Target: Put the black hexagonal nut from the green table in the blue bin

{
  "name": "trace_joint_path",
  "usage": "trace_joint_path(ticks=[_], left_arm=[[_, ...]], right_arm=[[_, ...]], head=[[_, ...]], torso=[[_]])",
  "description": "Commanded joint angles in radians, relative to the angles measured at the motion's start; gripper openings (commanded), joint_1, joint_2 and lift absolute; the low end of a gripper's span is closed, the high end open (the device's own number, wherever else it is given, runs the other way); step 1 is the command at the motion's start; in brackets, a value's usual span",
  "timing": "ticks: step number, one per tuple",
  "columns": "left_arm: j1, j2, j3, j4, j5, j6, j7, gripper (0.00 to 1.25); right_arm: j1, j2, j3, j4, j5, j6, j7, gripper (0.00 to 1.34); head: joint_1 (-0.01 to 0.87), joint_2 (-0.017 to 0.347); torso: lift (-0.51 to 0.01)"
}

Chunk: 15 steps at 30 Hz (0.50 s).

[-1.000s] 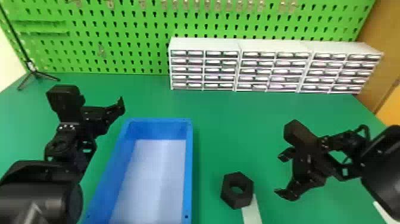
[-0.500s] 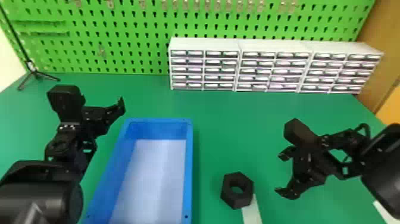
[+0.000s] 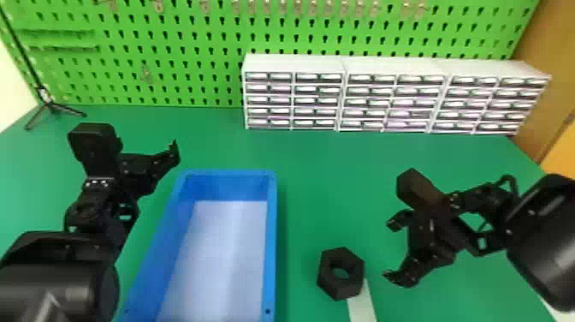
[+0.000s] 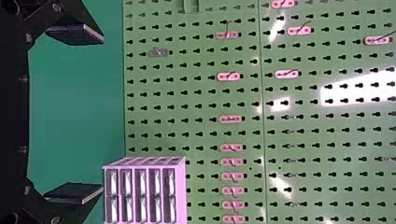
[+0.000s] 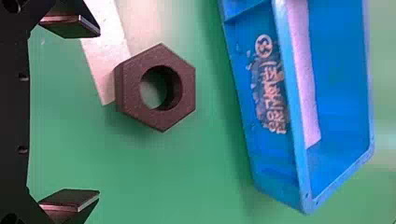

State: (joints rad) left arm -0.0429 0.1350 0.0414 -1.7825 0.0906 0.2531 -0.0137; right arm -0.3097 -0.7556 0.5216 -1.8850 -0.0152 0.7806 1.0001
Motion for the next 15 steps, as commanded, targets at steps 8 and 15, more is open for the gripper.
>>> trace_joint_path(ticks=[8,15], left_arm=[[0.0,0.0,0.0,0.0,0.0,0.0,0.0,1.09],[-0.006,0.0,-0.006,0.002,0.0,0.0,0.0,1.09]], right_arm=[[-0.057,0.013,0.103,-0.003,-0.032,0.023,0.0,1.25],[-0.092,0.029,0.156,-0.003,-0.029,0.035,0.0,1.24]], head=[[0.683,0.028],[0.683,0.028]], torso=[[-0.096],[-0.096]])
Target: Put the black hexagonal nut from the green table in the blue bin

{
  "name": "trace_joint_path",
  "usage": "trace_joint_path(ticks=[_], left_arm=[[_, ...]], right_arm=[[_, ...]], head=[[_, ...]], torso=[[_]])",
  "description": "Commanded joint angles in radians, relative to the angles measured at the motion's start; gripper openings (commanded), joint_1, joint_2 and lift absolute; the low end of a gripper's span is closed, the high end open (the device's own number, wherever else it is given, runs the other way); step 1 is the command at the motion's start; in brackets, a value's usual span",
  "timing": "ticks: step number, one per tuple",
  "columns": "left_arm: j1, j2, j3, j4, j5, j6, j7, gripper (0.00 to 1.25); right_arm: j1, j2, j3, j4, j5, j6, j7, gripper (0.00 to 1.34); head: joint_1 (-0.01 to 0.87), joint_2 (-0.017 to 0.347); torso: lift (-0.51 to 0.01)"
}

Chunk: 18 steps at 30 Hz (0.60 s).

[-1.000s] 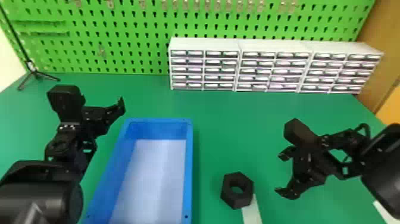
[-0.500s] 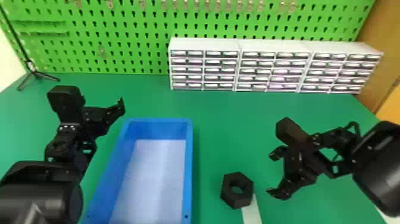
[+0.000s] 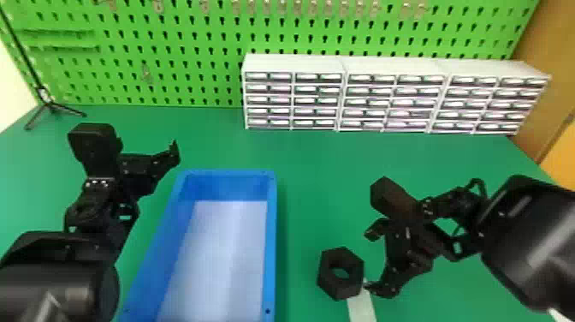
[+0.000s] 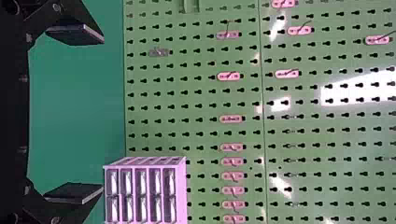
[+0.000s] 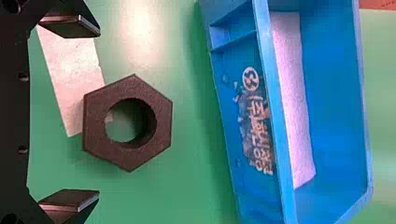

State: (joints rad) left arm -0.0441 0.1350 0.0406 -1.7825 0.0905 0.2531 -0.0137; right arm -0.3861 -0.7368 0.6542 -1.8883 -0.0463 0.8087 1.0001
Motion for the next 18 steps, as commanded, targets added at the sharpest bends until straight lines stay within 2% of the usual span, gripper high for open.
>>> trace_joint_path(ticks=[1,5,11,14,18], left_arm=[[-0.005,0.0,-0.007,0.002,0.0,0.0,0.0,1.09],[-0.01,0.0,-0.013,0.006,0.0,0.0,0.0,1.09],[-0.02,0.0,-0.024,0.011,0.002,0.0,0.0,1.09],[-0.026,0.0,-0.024,0.012,0.002,0.0,0.0,1.09],[-0.028,0.0,-0.025,0.014,0.003,0.0,0.0,1.09]], right_arm=[[-0.019,0.013,0.028,0.0,0.005,0.01,0.0,1.24],[-0.039,0.025,0.056,0.003,0.037,0.035,0.0,1.23],[-0.045,0.069,0.062,0.023,0.079,0.05,0.029,1.24],[-0.036,0.099,0.048,0.043,0.123,0.066,0.041,1.24],[-0.066,0.14,0.061,0.1,0.169,0.059,0.072,1.24]], head=[[0.683,0.028],[0.683,0.028],[0.683,0.028],[0.683,0.028],[0.683,0.028]], torso=[[-0.096],[-0.096],[-0.096],[-0.096],[-0.096]])
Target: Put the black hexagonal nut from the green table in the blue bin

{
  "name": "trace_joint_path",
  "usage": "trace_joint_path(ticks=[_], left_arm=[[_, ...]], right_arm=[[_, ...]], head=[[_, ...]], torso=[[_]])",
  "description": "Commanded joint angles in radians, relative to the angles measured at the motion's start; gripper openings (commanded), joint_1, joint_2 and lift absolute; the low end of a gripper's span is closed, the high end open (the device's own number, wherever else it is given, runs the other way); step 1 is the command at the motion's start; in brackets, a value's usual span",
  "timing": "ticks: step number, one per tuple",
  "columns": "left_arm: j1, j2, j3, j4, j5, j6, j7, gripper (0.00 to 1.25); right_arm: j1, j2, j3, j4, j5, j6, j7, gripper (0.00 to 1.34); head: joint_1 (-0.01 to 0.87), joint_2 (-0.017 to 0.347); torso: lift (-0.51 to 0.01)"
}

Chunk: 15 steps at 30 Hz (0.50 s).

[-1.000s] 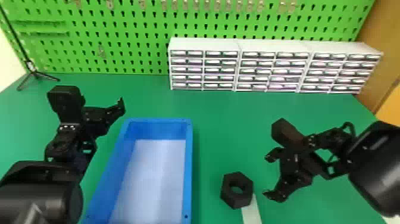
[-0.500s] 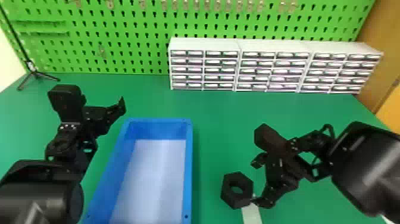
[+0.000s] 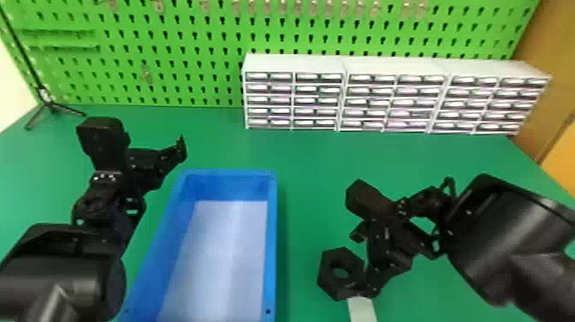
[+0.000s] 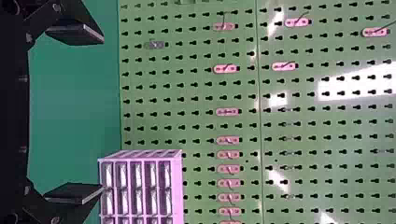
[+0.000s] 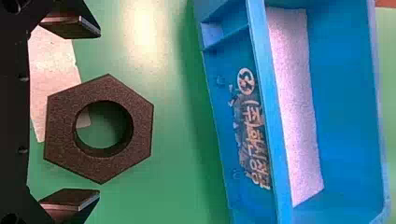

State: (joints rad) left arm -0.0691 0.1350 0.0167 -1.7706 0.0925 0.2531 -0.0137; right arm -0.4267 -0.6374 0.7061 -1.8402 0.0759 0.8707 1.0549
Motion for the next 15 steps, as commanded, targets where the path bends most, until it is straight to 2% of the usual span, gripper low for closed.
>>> trace_joint_path(ticks=[1,3,11,15], left_arm=[[-0.003,0.0,-0.001,0.002,0.001,0.0,0.0,1.09],[-0.003,0.0,-0.003,0.002,0.001,0.0,0.0,1.09],[-0.005,0.0,-0.004,0.005,0.007,0.0,0.0,1.09],[-0.005,0.0,-0.003,0.003,0.01,-0.002,0.0,1.09]], right_arm=[[-0.035,0.051,0.013,0.065,0.059,-0.006,0.02,1.24],[-0.047,0.074,0.012,0.091,0.088,-0.013,0.031,1.24],[-0.078,0.146,-0.011,0.197,0.12,-0.056,0.036,1.24],[-0.084,0.174,-0.016,0.239,0.134,-0.084,0.036,1.24]], head=[[0.683,0.028],[0.683,0.028],[0.683,0.028],[0.683,0.028]], torso=[[-0.096],[-0.096],[-0.096],[-0.096]])
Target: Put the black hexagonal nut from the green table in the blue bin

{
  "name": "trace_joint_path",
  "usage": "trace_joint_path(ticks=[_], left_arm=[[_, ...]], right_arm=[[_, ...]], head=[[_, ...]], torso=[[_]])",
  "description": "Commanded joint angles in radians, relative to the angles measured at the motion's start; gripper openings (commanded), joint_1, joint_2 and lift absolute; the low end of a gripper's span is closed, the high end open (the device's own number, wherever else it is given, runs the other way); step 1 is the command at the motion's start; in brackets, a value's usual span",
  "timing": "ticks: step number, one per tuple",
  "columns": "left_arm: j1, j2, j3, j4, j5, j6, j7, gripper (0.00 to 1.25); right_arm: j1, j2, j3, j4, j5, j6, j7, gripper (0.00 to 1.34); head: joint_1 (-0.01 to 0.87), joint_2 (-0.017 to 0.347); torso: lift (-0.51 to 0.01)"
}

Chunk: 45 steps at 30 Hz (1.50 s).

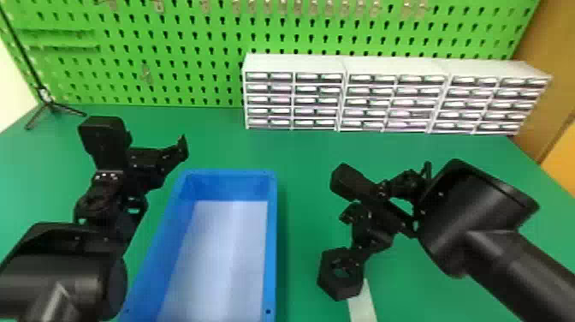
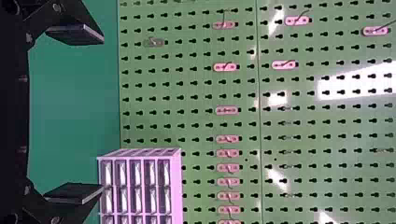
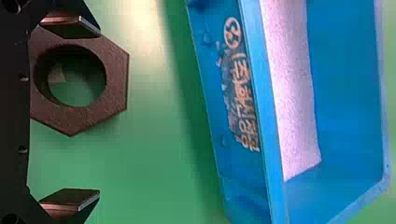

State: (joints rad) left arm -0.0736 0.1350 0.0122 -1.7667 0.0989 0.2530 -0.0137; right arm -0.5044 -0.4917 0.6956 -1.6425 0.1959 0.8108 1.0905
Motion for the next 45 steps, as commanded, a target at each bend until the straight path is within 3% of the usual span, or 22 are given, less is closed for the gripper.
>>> trace_joint_path(ticks=[1,8,14,29,32,37,41,45], left_arm=[[0.0,0.0,0.002,0.0,0.004,-0.001,0.0,1.09],[0.005,0.0,0.005,0.0,0.007,-0.001,0.0,1.09],[0.003,0.0,0.006,0.0,0.008,-0.003,0.0,1.09],[0.003,0.0,0.009,0.0,0.01,-0.006,0.0,1.09],[0.003,0.0,0.011,0.0,0.01,-0.008,0.0,1.09],[0.003,0.0,0.012,0.0,0.01,-0.009,0.0,1.09],[0.003,0.0,0.014,0.0,0.01,-0.009,0.0,1.09],[0.005,0.0,0.012,0.0,0.01,-0.009,0.0,1.09]], right_arm=[[-0.01,0.035,-0.004,0.052,0.019,-0.031,-0.001,1.24],[-0.029,0.079,0.004,0.17,0.03,-0.099,-0.003,1.24],[-0.057,0.098,0.025,0.251,0.026,-0.143,-0.017,1.23],[-0.083,0.07,0.061,0.296,0.017,-0.163,-0.034,1.22],[-0.083,0.068,0.067,0.299,0.014,-0.163,-0.034,1.12],[-0.085,0.065,0.07,0.297,0.007,-0.163,-0.034,0.75],[-0.089,0.062,0.073,0.296,-0.003,-0.163,-0.034,0.67],[-0.092,0.053,0.074,0.285,-0.01,-0.162,-0.034,0.43]], head=[[0.683,0.028],[0.683,0.028],[0.683,0.028],[0.683,0.028],[0.683,0.028],[0.683,0.028],[0.683,0.028],[0.683,0.028]], torso=[[-0.096],[-0.096],[-0.096],[-0.096],[-0.096],[-0.096],[-0.096],[-0.096]])
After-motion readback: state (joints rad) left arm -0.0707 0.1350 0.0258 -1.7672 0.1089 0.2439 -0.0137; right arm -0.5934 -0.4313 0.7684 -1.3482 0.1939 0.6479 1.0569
